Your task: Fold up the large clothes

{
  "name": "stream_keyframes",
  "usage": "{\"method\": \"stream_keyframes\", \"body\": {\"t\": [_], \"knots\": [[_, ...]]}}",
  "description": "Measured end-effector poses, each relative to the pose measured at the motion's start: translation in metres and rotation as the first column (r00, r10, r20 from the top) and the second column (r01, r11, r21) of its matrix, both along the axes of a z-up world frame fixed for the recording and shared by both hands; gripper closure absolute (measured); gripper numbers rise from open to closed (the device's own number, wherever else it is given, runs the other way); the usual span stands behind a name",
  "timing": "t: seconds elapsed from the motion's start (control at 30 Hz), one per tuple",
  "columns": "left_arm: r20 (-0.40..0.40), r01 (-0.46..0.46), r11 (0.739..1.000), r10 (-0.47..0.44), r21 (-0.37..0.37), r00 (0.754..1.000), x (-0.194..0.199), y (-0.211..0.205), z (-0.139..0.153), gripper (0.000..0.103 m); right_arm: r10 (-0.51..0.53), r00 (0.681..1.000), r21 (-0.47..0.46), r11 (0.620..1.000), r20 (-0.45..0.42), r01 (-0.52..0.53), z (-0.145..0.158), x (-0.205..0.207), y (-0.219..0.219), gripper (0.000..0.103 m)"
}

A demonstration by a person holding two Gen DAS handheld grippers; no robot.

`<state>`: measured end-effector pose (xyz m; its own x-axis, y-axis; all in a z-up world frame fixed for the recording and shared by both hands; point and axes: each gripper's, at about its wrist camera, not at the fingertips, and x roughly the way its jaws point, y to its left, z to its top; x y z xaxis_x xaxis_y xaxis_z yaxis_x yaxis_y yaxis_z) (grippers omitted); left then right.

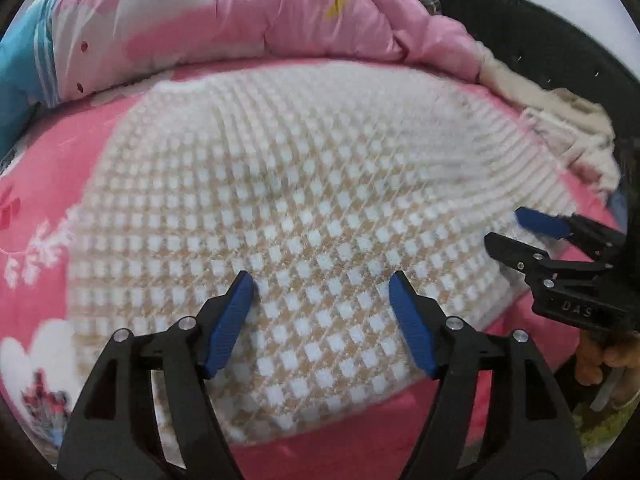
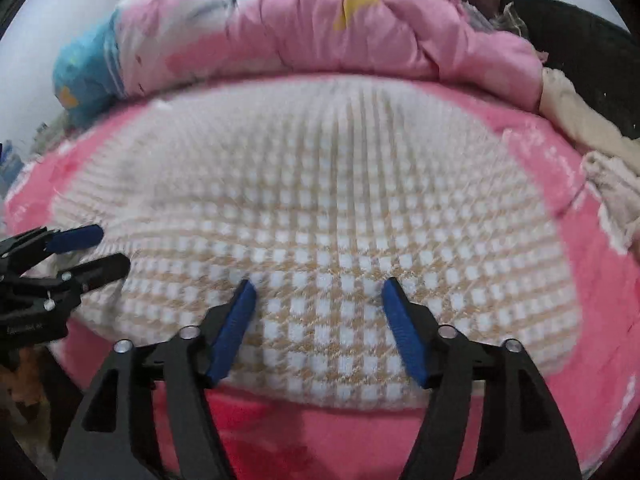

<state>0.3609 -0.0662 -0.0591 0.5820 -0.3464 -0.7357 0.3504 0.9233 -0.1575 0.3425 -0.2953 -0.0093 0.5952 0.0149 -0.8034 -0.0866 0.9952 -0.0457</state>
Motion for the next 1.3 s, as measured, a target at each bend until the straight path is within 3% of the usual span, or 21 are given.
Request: {"method": "stream_keyframes", "body": {"t": [0.07, 0.2, 0.27, 0.37, 0.4, 0.47, 0.53, 0.6, 0.73, 1.07, 1.3], "knots": [[0.051, -0.007, 0.999, 0.005, 0.041, 0.999, -0.009, -0.005, 0.004, 0.036, -0.021, 1.0, 0.023, 1.0, -0.012, 0.021, 0.015, -0.005, -0.003, 0.035], [0.068, -0.054, 0.993, 0.062, -0.106, 0.996, -0.037, 0.038, 0.032, 0.036, -0.07, 0.994, 0.007, 0.998, 0.087, 0.07, 0.051, -0.04, -0.03, 0.035], [0.073, -0.114, 0.981, 0.126, -0.154, 0.989, -0.043, 0.062, 0.029, 0.029, -0.132, 0.99, 0.017, 0.991, 0.057, 0.131, 0.043, -0.039, -0.055, 0.034], [-0.102, -0.177, 0.957, 0.157, -0.23, 0.982, -0.021, 0.09, -0.017, 0.028, -0.172, 0.98, 0.123, 0.975, -0.101, 0.184, -0.001, -0.022, -0.091, 0.034], [-0.088, -0.17, 0.956, 0.153, -0.238, 0.984, -0.027, 0.095, -0.018, 0.029, -0.177, 0.98, 0.127, 0.974, -0.093, 0.188, 0.002, -0.024, -0.093, 0.034], [-0.042, -0.163, 0.96, 0.157, -0.227, 0.987, -0.044, 0.095, -0.005, 0.028, -0.186, 0.981, 0.1, 0.976, -0.06, 0.191, 0.023, -0.04, -0.081, 0.034], [-0.024, -0.141, 0.961, 0.14, -0.237, 0.99, -0.056, 0.097, 0.006, 0.028, -0.164, 0.986, 0.142, 0.976, -0.031, 0.167, 0.037, -0.059, -0.073, 0.033], [0.008, -0.145, 0.963, 0.151, -0.225, 0.989, -0.072, 0.1, 0.017, 0.028, -0.152, 0.988, 0.147, 0.978, 0.01, 0.149, 0.053, -0.085, -0.059, 0.027], [0.064, -0.143, 0.951, 0.166, -0.273, 0.984, -0.106, 0.106, 0.037, 0.017, -0.115, 0.991, 0.142, 0.984, 0.072, 0.104, 0.074, -0.114, -0.031, 0.014], [0.187, -0.203, 0.948, 0.252, -0.247, 0.95, -0.143, 0.082, 0.084, 0.008, -0.055, 0.983, -0.013, 0.998, 0.173, 0.058, 0.093, -0.144, 0.022, 0.006], [0.217, -0.369, 0.923, 0.384, -0.108, 0.897, -0.148, 0.079, 0.099, 0.008, -0.027, 0.976, -0.083, 0.996, 0.218, 0.046, 0.106, -0.147, 0.042, 0.006]]}}
